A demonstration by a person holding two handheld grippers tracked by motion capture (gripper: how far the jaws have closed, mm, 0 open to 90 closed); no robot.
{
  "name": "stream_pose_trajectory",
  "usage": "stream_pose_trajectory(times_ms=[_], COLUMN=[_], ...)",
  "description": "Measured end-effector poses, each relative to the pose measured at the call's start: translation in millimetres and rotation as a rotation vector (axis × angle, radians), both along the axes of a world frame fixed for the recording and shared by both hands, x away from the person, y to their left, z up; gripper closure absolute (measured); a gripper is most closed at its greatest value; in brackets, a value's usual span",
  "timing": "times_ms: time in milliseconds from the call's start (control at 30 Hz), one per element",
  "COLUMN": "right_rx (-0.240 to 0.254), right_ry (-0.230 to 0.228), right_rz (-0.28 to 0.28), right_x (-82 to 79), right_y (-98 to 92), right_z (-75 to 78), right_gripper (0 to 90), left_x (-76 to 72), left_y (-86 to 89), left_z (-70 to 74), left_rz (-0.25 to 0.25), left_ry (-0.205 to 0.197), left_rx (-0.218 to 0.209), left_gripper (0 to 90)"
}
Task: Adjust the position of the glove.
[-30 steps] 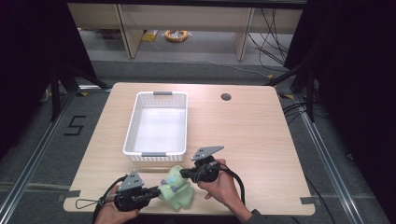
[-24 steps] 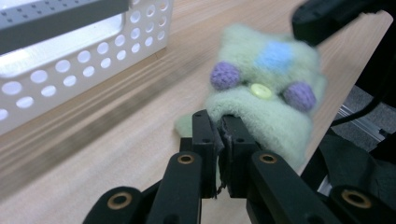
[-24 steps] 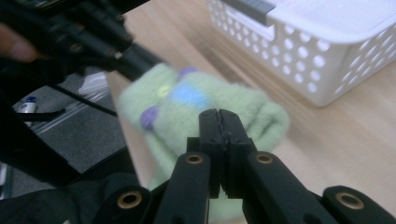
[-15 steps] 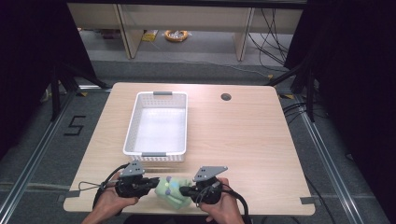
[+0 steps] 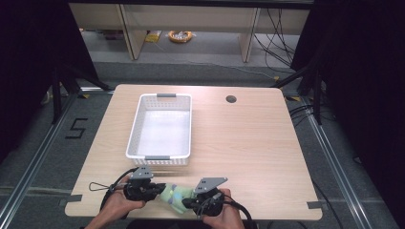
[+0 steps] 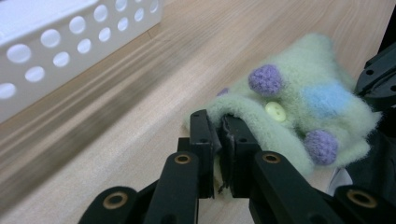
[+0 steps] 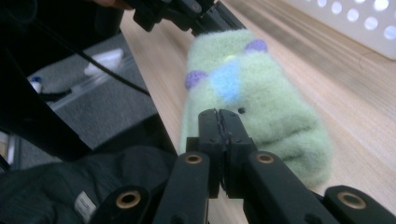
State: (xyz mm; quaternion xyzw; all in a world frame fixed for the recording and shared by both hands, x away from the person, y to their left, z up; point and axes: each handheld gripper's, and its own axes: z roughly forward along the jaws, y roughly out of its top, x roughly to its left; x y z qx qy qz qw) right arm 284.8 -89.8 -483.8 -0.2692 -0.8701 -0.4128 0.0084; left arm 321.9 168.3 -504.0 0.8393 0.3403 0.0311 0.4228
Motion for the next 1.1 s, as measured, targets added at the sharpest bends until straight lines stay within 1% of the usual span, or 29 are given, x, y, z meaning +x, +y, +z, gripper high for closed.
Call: stream_pose_trajectory(times_ms=[33,67,100,133,167,200,267,300,333,367,433,467,533,567,600,633,667,700,733,800,867,900,933,967,1000,1033,1067,1100], right_rx=[-0.003,-0.016,-0.018,-0.028,-0.041,-0.054,-0.045,-0.034,-0.033,-0.032,-0.053,-0.052,-0.053,-0.055,-0.055,-0.045,-0.043,-0.033,-0.025,-0.017,-0.002,0.008,0.02,0.037,0.034,0.051,0.053,0.054], right_ry=[-0.015,-0.015,-0.013,-0.029,-0.028,-0.04,-0.014,0.002,0.005,-0.001,0.007,0.006,0.018,0.014,0.007,0.026,0.018,0.023,0.031,0.022,0.034,0.025,0.048,0.061,0.065,0.078,0.081,0.094], right_rz=[-0.005,-0.001,-0.001,-0.006,0.0,-0.01,-0.007,-0.012,-0.017,-0.021,-0.02,-0.015,-0.024,-0.026,-0.022,-0.027,-0.029,-0.027,-0.046,-0.072,-0.11,-0.117,-0.141,-0.152,-0.174,-0.178,-0.197,-0.202], right_x=[0.1,0.2,0.3,1.3,2.0,4.0,8.4,10.7,13.1,14.3,17.2,19.5,23.4,25.3,28.5,29.0,30.0,30.4,29.0,27.1,25.3,26.3,25.9,26.3,25.9,26.7,26.3,26.2], right_y=[-0.1,-0.6,-0.9,-1.7,-2.5,-4.1,-7.7,-9.7,-11.1,-11.4,-12.4,-12.7,-13.8,-14.2,-15.0,-15.3,-15.7,-17.1,-18.9,-23.4,-30.0,-33.8,-37.3,-40.5,-42.5,-45.1,-46.0,-45.6], right_z=[-1.0,-0.9,-1.0,-1.9,-1.7,-3.4,-5.1,-6.1,-7.0,-7.4,-7.5,-8.7,-8.8,-8.8,-8.7,-7.7,-7.8,-6.1,-3.4,1.1,4.9,5.2,5.8,5.5,5.9,4.9,4.6,3.9], right_gripper=[88.2,87.6,87.1,87.0,87.1,87.1,87.8,88.0,88.4,89.1,89.8,89.8,89.8,89.6,89.2,87.7,85.3,82.1,79.5,74.3,69.1,67.0,64.8,63.2,61.4,59.7,59.0,57.8], left_x=[-0.6,-1.0,-1.0,-1.5,-2.1,-3.3,-4.5,-6.3,-6.5,-7.1,-8.6,-10.5,-11.4,-12.2,-13.5,-13.3,-13.4,-13.1,-12.9,-13.5,-14.7,-15.9,-16.2,-17.0,-17.9,-18.8,-19.4,-20.1], left_y=[-0.4,-0.3,0.6,0.8,1.1,1.2,1.3,1.0,1.4,1.2,0.5,-0.8,-0.5,0.3,0.9,2.4,4.4,7.2,10.0,14.0,16.8,17.9,19.1,19.9,20.8,20.1,18.8,16.5], left_z=[0.1,0.1,-0.5,-1.0,-2.0,-2.3,-3.1,-3.1,-3.0,-3.1,-3.2,-3.6,-3.6,-3.7,-3.4,-3.3,-2.9,-2.4,-1.1,2.0,4.7,7.4,9.1,11.2,14.1,15.4,16.3,17.0], left_rz=[0.003,0.004,0.0,0.001,0.007,0.02,0.024,0.034,0.026,0.031,0.041,0.058,0.052,0.054,0.055,0.056,0.073,0.084,0.093,0.12,0.143,0.162,0.165,0.174,0.182,0.186,0.187,0.191], left_ry=[0.002,0.001,0.003,0.012,0.025,0.033,0.041,0.051,0.039,0.041,0.046,0.055,0.053,0.056,0.058,0.06,0.061,0.062,0.061,0.064,0.06,0.06,0.062,0.07,0.082,0.088,0.093,0.108], left_rx=[-0.01,-0.01,0.0,-0.005,-0.018,-0.024,-0.03,-0.026,-0.016,-0.015,-0.021,-0.027,-0.026,-0.009,-0.018,-0.021,-0.024,-0.036,-0.035,-0.05,-0.081,-0.085,-0.108,-0.114,-0.135,-0.154,-0.159,-0.155], left_gripper=[83.1,83.0,82.9,82.8,82.8,82.8,82.8,82.8,82.8,82.8,82.8,82.7,82.0,81.4,80.1,77.1,73.2,72.2,70.8,67.0,63.1,60.8,59.2,56.9,55.0,53.6,51.6,49.8])
